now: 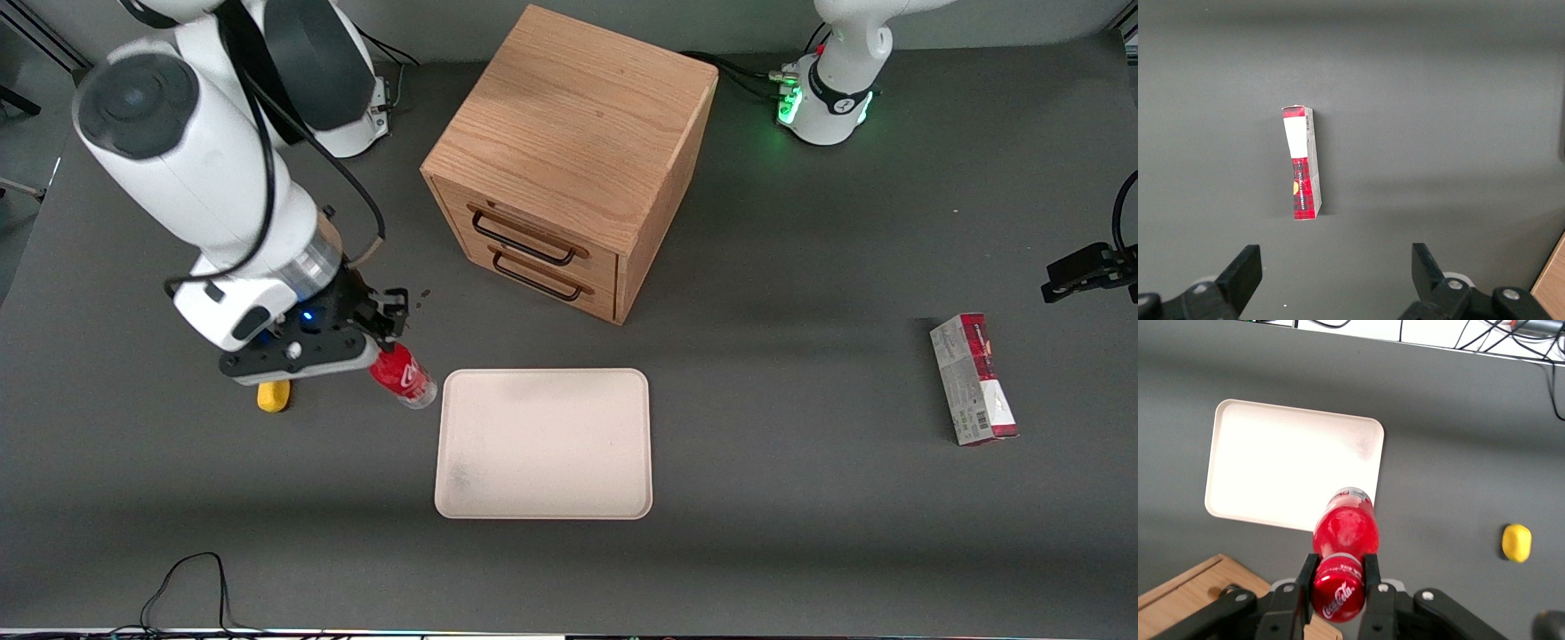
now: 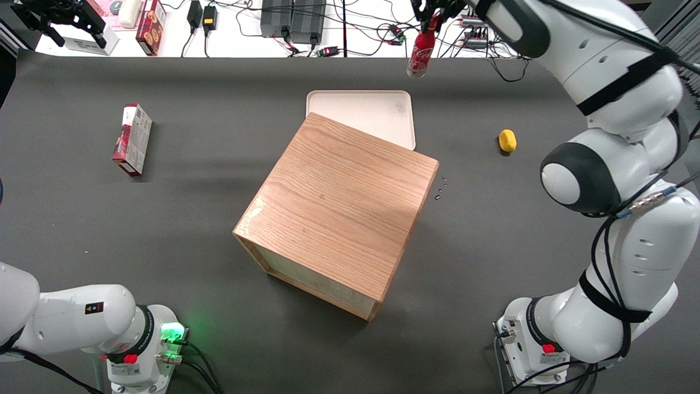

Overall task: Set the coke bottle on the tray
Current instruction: 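Lift the bottle and carry it with the right gripper to the tray, then lower the bottle onto the tray's edge and open the right gripper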

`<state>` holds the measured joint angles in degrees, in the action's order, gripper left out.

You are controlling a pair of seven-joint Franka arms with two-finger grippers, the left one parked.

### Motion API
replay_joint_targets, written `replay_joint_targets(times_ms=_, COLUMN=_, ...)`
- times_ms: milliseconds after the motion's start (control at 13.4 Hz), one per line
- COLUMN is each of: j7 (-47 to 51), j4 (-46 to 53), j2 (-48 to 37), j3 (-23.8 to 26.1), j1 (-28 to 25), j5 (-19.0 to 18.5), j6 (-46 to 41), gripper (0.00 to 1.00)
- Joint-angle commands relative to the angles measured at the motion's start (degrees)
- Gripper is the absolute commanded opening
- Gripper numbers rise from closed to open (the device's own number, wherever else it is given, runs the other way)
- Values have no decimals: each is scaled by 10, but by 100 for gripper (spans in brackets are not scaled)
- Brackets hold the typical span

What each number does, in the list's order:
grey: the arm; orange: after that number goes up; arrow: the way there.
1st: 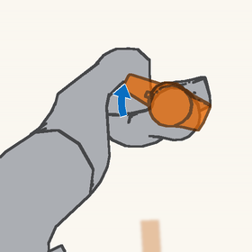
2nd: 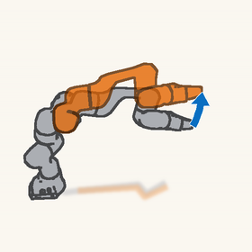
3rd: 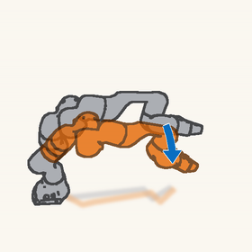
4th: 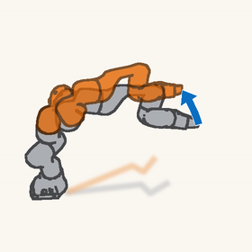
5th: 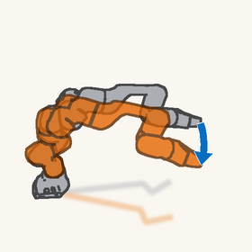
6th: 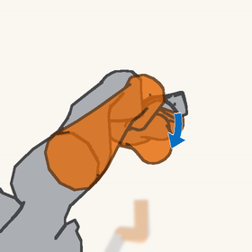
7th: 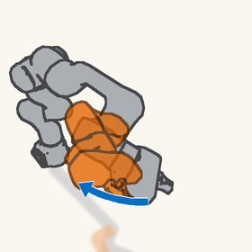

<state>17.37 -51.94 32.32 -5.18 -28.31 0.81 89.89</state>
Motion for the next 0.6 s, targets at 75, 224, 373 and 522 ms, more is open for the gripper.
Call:
replay_joint_targets(times_ms=75, j7=2, j4=9, j2=74, j3=3, j1=7, j5=-5, j6=59, gripper=0)
replay_joint_targets(times_ms=224, j7=-14, j4=9, j2=106, j3=3, j1=7, j5=-5, j6=83, gripper=0)
replay_joint_targets(times_ms=373, j7=-41, j4=9, j2=135, j3=3, j1=11, j5=-5, j6=112, gripper=0)
replay_joint_targets(times_ms=522, j7=-42, j4=8, j2=160, j3=3, j1=14, j5=-3, j6=137, gripper=0)
